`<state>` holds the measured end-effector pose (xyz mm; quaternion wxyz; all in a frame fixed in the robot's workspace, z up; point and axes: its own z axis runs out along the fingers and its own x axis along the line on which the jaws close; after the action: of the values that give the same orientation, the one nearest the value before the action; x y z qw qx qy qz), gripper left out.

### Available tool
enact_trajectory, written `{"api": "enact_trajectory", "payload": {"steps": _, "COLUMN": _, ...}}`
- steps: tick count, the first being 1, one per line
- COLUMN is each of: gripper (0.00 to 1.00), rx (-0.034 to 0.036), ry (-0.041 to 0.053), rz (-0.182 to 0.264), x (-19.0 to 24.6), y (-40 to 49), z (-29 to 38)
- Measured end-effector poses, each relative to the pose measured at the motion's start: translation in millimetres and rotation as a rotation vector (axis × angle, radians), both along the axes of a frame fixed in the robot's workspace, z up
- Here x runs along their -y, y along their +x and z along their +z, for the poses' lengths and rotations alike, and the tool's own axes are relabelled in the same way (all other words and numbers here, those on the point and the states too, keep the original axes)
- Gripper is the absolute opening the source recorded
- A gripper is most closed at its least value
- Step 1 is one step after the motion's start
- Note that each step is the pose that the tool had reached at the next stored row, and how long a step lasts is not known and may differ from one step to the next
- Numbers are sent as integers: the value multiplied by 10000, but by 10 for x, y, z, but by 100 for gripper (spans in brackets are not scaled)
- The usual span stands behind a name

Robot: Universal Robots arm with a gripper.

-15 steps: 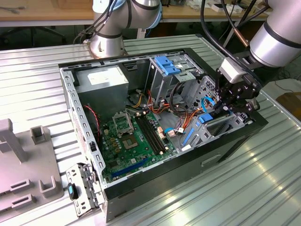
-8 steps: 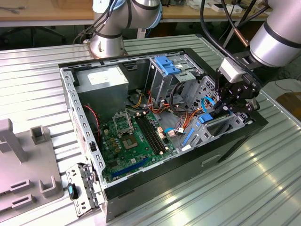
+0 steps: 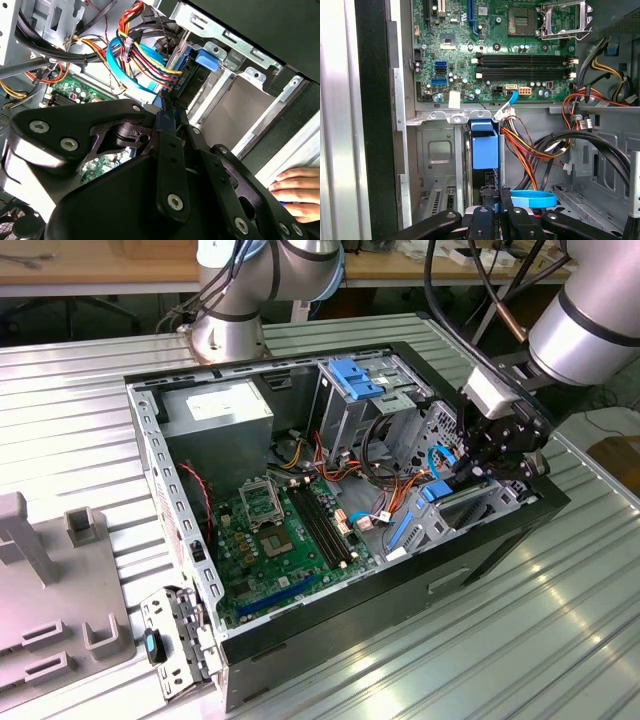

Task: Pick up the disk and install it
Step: 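Insert the second disk wire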

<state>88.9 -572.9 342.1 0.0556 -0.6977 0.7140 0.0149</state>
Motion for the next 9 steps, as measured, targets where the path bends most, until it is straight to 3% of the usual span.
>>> {"api": "enact_trajectory", "payload": {"steps": 1, "gripper": 16, "rx": 0, "ry": 15, "rz": 0, "x": 0, "y": 0, "z": -12}}
{"api": "enact_trajectory", "payload": {"steps": 2, "gripper": 16, "rx": -1, "ry": 44, "rz": -1, "x": 0, "y": 0, "z": -75}}
{"api": "enact_trajectory", "payload": {"steps": 3, "gripper": 24, "rx": 0, "ry": 55, "rz": 0, "x": 0, "y": 1, "z": 24}}
{"api": "enact_trajectory", "payload": {"steps": 4, "gripper": 24, "rx": 0, "ry": 54, "rz": 0, "x": 0, "y": 1, "z": 185}}
{"api": "enact_trajectory", "payload": {"steps": 6, "gripper": 11, "rx": 0, "ry": 53, "rz": 0, "x": 0, "y": 1, "z": 187}}
{"api": "enact_trajectory", "payload": {"steps": 9, "gripper": 11, "rx": 0, "ry": 52, "rz": 0, "x": 0, "y": 1, "z": 188}}
